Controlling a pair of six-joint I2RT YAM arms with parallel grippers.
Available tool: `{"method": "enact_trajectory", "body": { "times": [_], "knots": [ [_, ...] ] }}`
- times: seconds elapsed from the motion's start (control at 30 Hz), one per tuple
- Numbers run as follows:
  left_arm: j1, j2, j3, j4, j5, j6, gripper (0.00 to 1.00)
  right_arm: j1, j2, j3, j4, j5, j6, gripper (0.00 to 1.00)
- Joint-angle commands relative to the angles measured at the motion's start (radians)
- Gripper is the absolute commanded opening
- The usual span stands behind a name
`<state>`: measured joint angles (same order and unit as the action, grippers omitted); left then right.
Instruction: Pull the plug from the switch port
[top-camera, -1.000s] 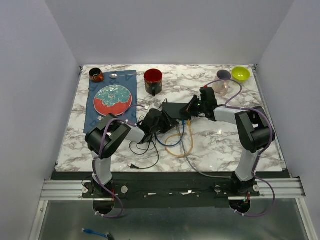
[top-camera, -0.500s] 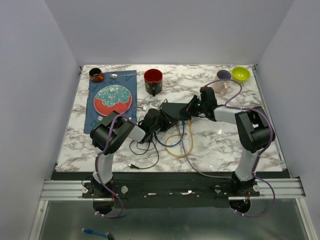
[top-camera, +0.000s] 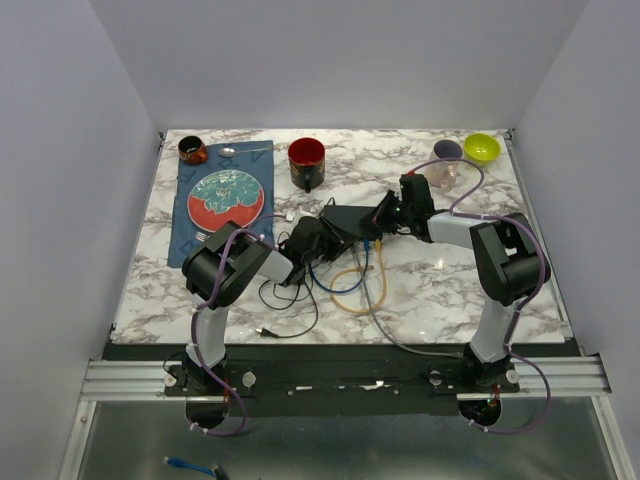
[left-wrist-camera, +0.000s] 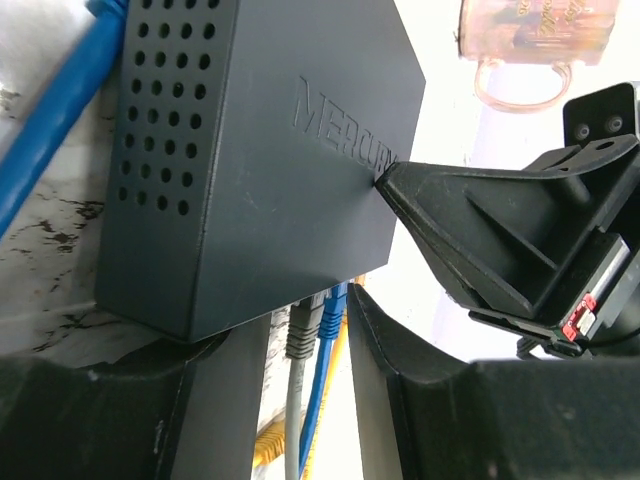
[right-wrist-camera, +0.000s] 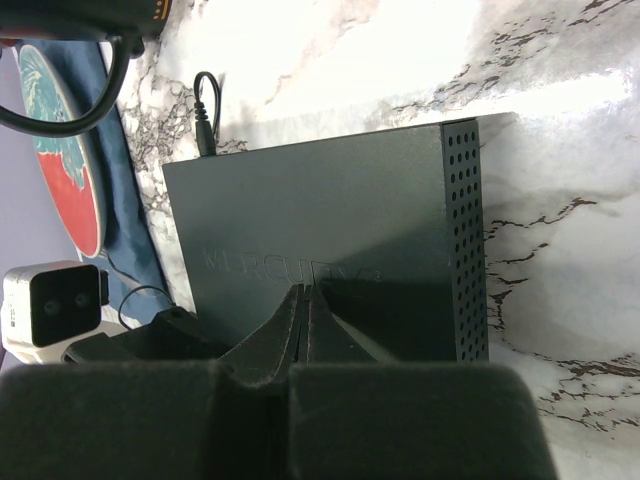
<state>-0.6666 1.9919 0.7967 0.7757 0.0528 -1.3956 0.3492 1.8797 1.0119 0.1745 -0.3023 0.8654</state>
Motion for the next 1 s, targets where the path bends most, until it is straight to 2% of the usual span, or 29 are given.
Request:
{"method": "enact_trajectory", "body": {
  "times": [0.0, 0.33, 0.47, 0.5, 0.63, 0.77, 0.83, 0.97],
  "knots": [
    [-0.019, 0.013, 0.033, -0.056, -0.069, 0.006, 0.44, -0.001, 0.053, -0.021, -0.086, 0.023, -0.014, 0.01],
    [-0.025, 0.028, 0.032, -0.082, -0.070, 0.006, 0.30, -0.001, 0.050, -0.027, -0.078, 0.022, -0.014, 0.01],
    [-0.025, 0.030, 0.032, -0.078, -0.070, -0.002, 0.28, -0.001, 0.050, -0.027, -0.076, 0.022, -0.016, 0.01],
    [-0.025, 0.028, 0.029, -0.075, -0.070, -0.002, 0.25, -0.001, 0.050, -0.027, -0.076, 0.022, -0.016, 0.01],
    [-0.025, 0.027, 0.019, -0.062, -0.062, 0.007, 0.00, -0.001, 0.045, -0.032, -0.076, 0.029, -0.014, 0.01],
    [-0.019, 0.025, -0.001, -0.038, -0.054, 0.012, 0.00, 0.000, -0.020, -0.050, -0.073, 0.043, -0.035, 0.01],
    [-0.011, 0.024, -0.016, -0.020, -0.054, 0.003, 0.00, 0.005, -0.060, -0.058, -0.079, 0.066, -0.045, 0.04],
    [0.001, 0.022, -0.034, 0.000, -0.029, 0.003, 0.00, 0.025, -0.154, -0.059, -0.151, 0.100, -0.077, 0.04]
  ]
}}
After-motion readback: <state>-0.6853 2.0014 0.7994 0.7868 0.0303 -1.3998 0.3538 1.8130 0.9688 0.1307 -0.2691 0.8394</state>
